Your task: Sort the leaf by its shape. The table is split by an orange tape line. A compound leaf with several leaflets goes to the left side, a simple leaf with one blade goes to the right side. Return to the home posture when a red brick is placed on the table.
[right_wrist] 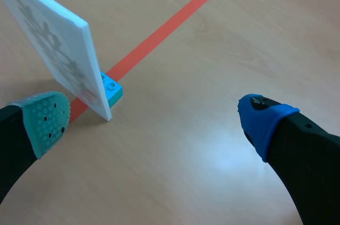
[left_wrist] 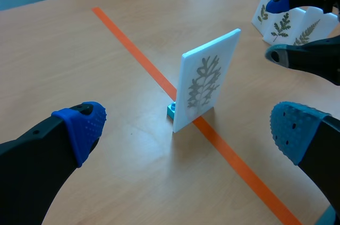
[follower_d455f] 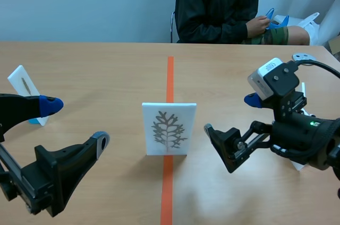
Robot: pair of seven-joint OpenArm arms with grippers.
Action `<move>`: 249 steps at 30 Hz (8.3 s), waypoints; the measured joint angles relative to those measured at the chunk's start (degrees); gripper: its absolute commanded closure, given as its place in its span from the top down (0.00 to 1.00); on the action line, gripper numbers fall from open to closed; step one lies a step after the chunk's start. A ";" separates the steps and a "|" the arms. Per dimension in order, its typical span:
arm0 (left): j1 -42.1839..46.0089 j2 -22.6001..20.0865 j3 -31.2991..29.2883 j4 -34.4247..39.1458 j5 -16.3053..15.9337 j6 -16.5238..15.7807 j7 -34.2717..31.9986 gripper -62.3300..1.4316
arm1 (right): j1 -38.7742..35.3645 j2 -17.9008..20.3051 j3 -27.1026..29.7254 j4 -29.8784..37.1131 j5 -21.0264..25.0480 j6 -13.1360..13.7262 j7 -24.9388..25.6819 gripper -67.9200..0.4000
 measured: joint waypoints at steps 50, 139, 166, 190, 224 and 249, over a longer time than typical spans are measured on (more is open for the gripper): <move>0.00 0.00 0.00 0.00 0.00 0.02 -0.02 1.00 | 15.06 -13.92 -14.43 -29.75 -20.44 -0.26 17.90 0.19; 0.00 0.02 0.00 0.00 0.00 0.02 -0.63 1.00 | -7.30 -12.94 24.33 -17.94 -4.15 5.79 11.56 0.03; 0.00 0.02 0.00 0.00 0.00 0.02 -0.63 1.00 | -7.32 -11.52 29.88 -18.16 -2.36 5.62 15.21 0.57; 0.00 0.02 0.00 0.00 0.00 0.02 -1.03 1.00 | -8.09 -11.52 32.85 4.20 3.96 10.58 7.54 0.76; 0.00 0.00 0.00 0.00 0.00 0.20 -1.05 1.00 | -10.49 -0.15 11.85 12.98 8.72 8.24 -0.92 0.90; 0.00 0.02 0.00 0.00 0.00 0.20 -1.05 1.00 | -15.89 -2.19 1.75 25.38 6.60 -4.55 -9.40 0.90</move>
